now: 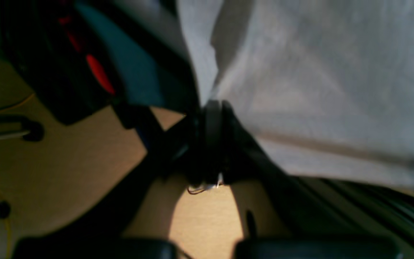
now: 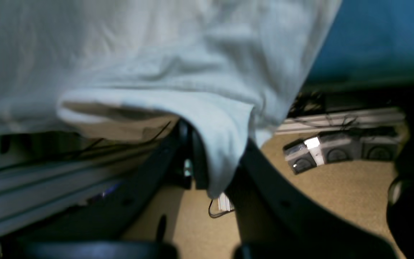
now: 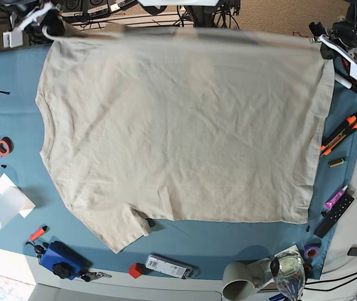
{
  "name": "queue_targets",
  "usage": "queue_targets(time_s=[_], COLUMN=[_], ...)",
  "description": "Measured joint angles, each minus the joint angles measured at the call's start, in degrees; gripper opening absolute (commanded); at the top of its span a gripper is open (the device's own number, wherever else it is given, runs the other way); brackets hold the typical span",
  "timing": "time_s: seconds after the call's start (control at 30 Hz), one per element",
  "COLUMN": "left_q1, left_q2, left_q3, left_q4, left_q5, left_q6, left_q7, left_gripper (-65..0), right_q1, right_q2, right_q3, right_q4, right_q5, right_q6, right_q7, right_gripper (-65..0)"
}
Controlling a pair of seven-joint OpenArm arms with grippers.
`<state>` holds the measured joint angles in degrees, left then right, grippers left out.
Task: Fold the T-shirt properly
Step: 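Drag both grippers toward the hem, folding the collar side over the body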
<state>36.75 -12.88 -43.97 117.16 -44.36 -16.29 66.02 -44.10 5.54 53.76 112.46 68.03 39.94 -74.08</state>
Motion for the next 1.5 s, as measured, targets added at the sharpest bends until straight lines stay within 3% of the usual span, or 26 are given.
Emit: queue_targets(time_s=[0.2,0.43,0.6,0.7,0.93,1.03,1.23,1.5], left_q1=[0.0,-2.5,-3.5,-4.0,-7.8,-9.0,-9.3,-10.8], left_q2=[0.3,0.3,0.3,0.3,0.3,0.3,0.3,0.3], left_q3=[0.0,0.0,0.0,0.5,3.8,3.8,3.8,3.8], left_q4=[0.0,0.0,-0.1,-0.9,-1.4,-1.4,-1.6,-1.8], left_q5=[-0.5,-0.3,1.5,1.9,5.8,7.5,7.7,7.7], left_q6=[-0.3,-0.3,1.0,1.1,1.3,1.2,2.8,2.7], left_q7=[0.0,-1.9,-2.0,-4.2,-5.0,-6.7,-8.0,-10.2], left_gripper=[-65.0,-65.0,-65.0,-65.0,-65.0,-65.0,-65.0,-65.0], right_q1=[3.3,7.4,9.0,9.3,9.5,10.9,16.4,19.6], right_q2=[0.0,0.0,0.0,0.0,0.1,0.1,0.1,0.1], right_q3=[0.0,0.0,-0.2,-1.9,-9.8,-11.7,-12.2,-12.2], right_q4=[0.0,0.0,0.0,0.0,0.0,0.0,-0.1,-0.1], right_q5=[-2.2,-9.8,-9.8,-11.4,-20.7,-24.1,-26.5,-28.8], right_q6=[0.0,0.2,0.2,0.2,0.0,0.0,-2.4,-3.1], right_q7=[0.0,1.9,2.5,3.4,11.1,11.1,11.3,12.0], right_gripper=[-65.0,-65.0,-65.0,-65.0,-65.0,-65.0,-65.0,-65.0])
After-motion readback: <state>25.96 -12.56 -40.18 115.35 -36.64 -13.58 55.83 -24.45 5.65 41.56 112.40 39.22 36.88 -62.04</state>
